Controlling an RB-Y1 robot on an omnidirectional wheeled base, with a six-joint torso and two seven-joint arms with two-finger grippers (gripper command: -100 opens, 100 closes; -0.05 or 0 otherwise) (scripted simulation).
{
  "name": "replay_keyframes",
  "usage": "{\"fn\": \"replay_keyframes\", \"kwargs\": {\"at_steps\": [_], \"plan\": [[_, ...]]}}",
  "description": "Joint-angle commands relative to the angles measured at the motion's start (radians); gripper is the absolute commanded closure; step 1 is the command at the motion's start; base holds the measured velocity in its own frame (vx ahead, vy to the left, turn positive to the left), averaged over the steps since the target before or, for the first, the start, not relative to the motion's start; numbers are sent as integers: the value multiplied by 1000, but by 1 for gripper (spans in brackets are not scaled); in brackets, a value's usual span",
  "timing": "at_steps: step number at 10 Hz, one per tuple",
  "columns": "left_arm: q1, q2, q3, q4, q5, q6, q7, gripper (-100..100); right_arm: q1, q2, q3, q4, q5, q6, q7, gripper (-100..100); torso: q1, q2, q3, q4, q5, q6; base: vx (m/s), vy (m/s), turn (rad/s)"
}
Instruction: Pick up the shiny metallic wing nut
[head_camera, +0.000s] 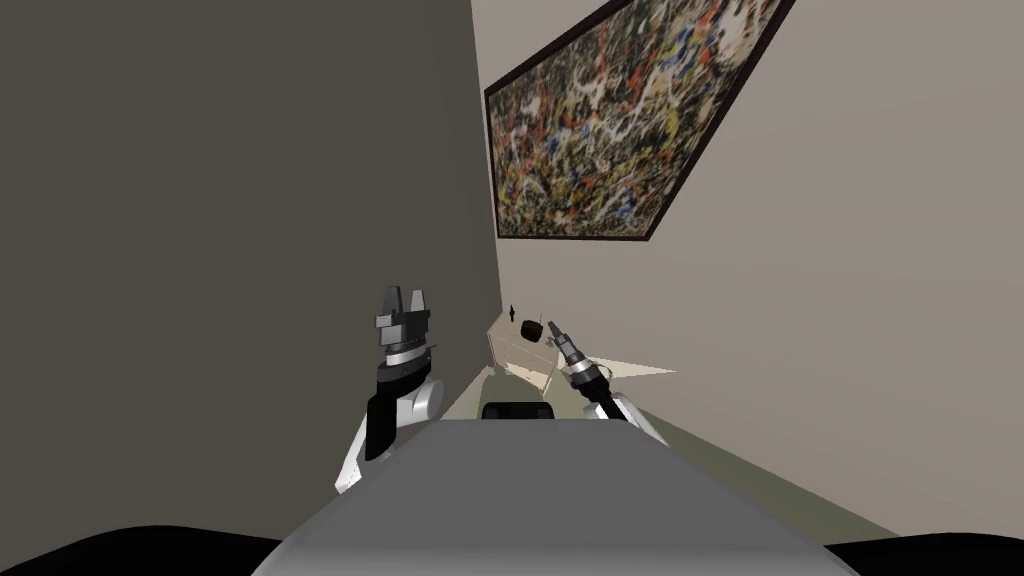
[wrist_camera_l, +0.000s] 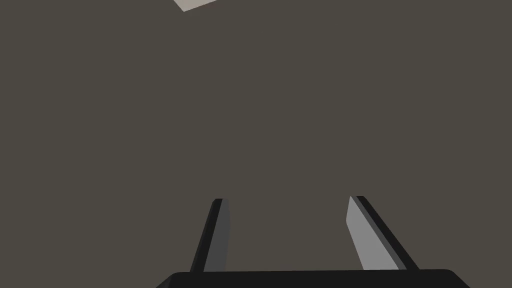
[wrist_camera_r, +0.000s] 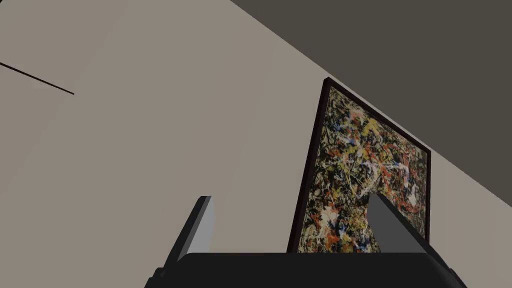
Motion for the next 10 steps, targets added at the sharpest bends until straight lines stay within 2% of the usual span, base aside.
{"fn": "replay_keyframes", "kwargs": {"at_steps": [1, 2, 3, 4, 5, 6, 8, 9, 10], "plan": [[0, 0, 0, 0, 0, 0, 0, 0, 5, -31, 50, 18, 50, 31, 39, -100, 0, 0, 0, 0, 0, 0, -55, 52, 158], [0, 0, 0, 0, 0, 0, 0, 0, 5, -31, 54, 18, 62, 31, 39, -100, 1, 0, 0, 0, 0, 0, -42, 39, 70], [0, 0, 0, 0, 0, 0, 0, 0, 8, -64, 92, 45, 99, 46, 67, -100, 0, -1, -1, 0, 0, 0, -58, 44, 176], [0, 0, 0, 0, 0, 0, 0, 0, 8, -64, 92, 45, 106, 46, 67, -100, 0, 0, 0, 0, 0, 0, -47, 40, 78], [0, 0, 0, 0, 0, 0, 0, 0, 12, -97, 130, 73, 143, 63, 97, -100, -1, -1, 0, 0, 0, 0, -43, 61, 197], [0, 0, 0, 0, 0, 0, 0, 0, 12, -97, 130, 73, 152, 63, 97, -100, 1, -1, 0, 0, 0, 0, -34, 45, 92], [0, 0, 0, 0, 0, 0, 0, 0, 17, -158, 203, 132, 223, 98, 157, -100, 0, -1, -1, 0, 0, 0, -51, 60, 277], [0, 0, 0, 0, 0, 0, 0, 0, 17, -162, 209, 132, 244, 98, 157, -100, 1, 0, 0, 0, 0, 0, -44, 45, 73], [0, 0, 0, 0, 0, 0, 0, 0, 19, -194, 248, 163, 280, 117, 188, -100, 0, 0, 0, 0, 0, 1, -50, 50, 154]]}}
